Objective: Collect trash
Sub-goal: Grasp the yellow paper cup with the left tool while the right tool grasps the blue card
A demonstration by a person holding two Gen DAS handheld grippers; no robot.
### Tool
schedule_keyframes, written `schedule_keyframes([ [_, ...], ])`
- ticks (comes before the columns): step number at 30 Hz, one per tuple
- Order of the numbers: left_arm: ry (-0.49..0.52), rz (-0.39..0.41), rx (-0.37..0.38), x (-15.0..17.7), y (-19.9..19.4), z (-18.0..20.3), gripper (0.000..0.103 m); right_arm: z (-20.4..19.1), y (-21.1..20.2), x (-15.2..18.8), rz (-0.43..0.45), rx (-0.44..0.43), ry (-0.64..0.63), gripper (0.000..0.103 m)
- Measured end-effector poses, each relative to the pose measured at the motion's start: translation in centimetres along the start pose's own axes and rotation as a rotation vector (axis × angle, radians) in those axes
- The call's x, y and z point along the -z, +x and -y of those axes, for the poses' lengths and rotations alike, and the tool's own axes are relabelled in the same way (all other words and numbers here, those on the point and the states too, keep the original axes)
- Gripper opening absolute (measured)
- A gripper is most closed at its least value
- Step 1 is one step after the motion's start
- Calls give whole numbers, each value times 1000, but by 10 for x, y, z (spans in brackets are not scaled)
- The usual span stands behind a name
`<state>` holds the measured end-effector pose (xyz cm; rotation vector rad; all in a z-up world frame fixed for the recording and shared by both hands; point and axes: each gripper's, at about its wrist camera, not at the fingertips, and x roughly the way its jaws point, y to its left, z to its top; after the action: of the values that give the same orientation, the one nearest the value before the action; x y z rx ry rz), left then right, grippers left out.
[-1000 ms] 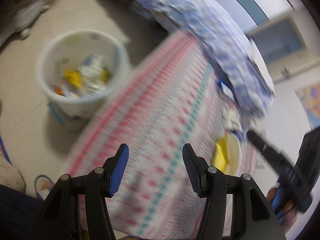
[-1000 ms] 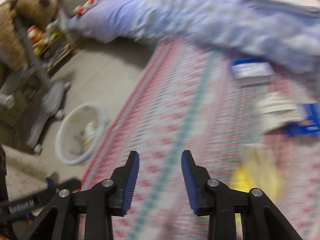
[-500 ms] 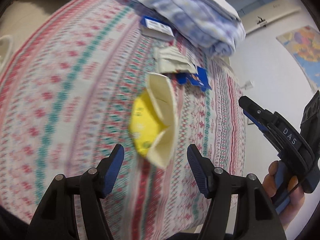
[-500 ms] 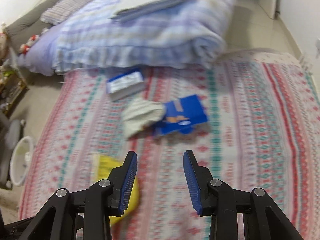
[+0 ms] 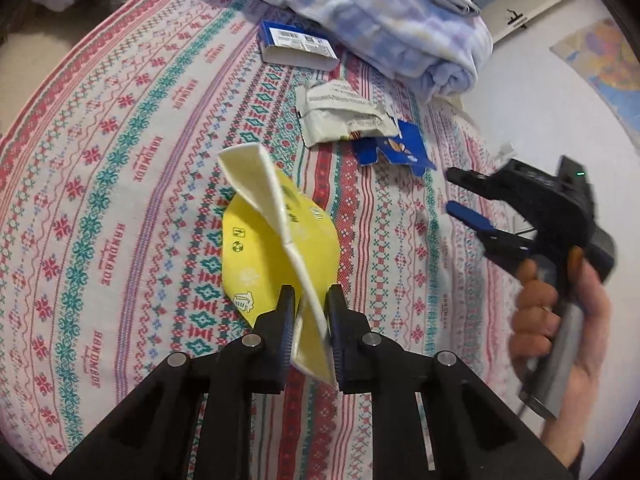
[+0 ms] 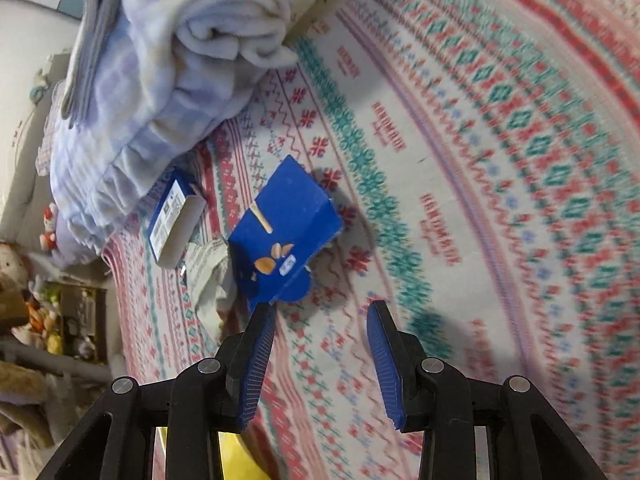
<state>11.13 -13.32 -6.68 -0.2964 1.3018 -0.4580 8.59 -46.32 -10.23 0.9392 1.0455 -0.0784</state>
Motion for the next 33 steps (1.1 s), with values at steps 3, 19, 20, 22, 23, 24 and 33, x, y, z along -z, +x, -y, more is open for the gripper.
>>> schedule_keyframes([
  [3,14,41,1,0,-18,-3,16,-1,15,-4,-10,-16,46,47],
  [19,9,99,24,-2,-72,-33,16,-15,49,-8,39,-14,140,15],
  [20,10,101,25,-1,-76,-35,16,-19,47,-8,48,-1,135,12],
  [22,12,104,29,-1,-82,-39,16,-28,38,-6,68,-2,117,4],
  [23,14,106,31,-1,-85,-42,16,-36,31,-5,82,0,94,2],
  [24,12,110,30,-1,-88,-45,16,-43,23,-4,99,8,68,2],
  [33,3,139,33,1,-115,-76,16,-84,-33,18,254,96,-142,1],
])
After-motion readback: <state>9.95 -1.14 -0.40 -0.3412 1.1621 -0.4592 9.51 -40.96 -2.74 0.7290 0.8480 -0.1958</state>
